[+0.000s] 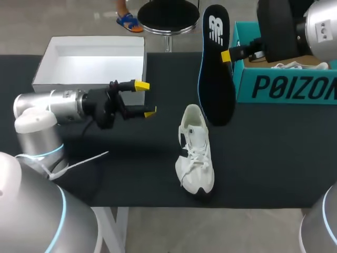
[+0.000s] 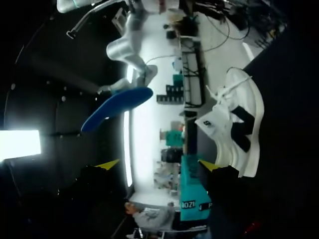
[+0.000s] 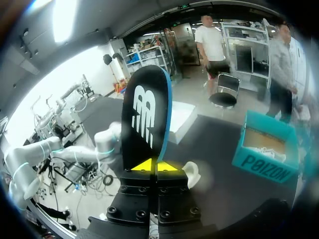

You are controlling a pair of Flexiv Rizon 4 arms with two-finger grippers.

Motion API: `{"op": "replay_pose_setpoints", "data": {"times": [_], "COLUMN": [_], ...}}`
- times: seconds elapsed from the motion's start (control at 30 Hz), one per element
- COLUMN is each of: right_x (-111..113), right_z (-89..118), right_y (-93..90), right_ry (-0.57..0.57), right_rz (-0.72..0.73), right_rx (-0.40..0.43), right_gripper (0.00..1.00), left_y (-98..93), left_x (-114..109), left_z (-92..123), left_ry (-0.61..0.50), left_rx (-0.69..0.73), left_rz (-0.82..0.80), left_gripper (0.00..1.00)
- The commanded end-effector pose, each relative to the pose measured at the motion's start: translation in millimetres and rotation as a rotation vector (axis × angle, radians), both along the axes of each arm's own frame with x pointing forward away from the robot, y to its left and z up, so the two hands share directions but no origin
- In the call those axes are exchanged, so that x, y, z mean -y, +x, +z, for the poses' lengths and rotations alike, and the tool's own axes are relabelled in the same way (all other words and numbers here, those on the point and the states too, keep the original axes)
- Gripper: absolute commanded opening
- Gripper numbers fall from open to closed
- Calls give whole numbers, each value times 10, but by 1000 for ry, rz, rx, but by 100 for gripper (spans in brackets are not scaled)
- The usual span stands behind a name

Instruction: Take the shoe out of the shoebox, open the shoe tongue, remove and reinsert the insole, then place the shoe into the shoebox

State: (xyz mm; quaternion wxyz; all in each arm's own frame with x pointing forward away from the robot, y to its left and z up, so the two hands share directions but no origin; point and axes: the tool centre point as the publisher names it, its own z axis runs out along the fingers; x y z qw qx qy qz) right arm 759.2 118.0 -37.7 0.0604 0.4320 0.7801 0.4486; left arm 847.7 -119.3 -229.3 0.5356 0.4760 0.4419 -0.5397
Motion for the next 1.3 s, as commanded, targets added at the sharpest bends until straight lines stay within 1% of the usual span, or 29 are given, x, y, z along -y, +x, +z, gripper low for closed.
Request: {"op": "replay_pose_setpoints", "data": {"times": [0.03, 0.23, 0.37, 0.47, 0.87, 1.03, 1.3], "right_x": [-28, -28, -28, -28, -28, 35, 270], "right_z": [-9, -9, -9, -9, -9, -49, -254], "right_y": [24, 24, 24, 24, 24, 164, 374], "right_ry": [-1, -1, -1, -1, -1, -10, -12], "right_rz": [-1, -1, -1, -1, -1, 34, 48], "right_rx": [-1, -1, -1, -1, -1, -41, -154], "right_gripper": [0, 0, 0, 0, 0, 0, 0], "left_y": [5, 102, 120, 115, 115, 115, 115], "left_x": [97, 225, 296, 334, 334, 334, 334], "left_z": [-12, 92, 184, 188, 188, 188, 188], "left_ry": [-3, -21, -35, -23, -23, -23, -23], "left_rx": [53, 46, 56, 49, 49, 49, 49], "left_rz": [-11, -4, -14, -5, -5, -5, -5], "left_gripper": [100, 100, 100, 100, 100, 100, 100]}}
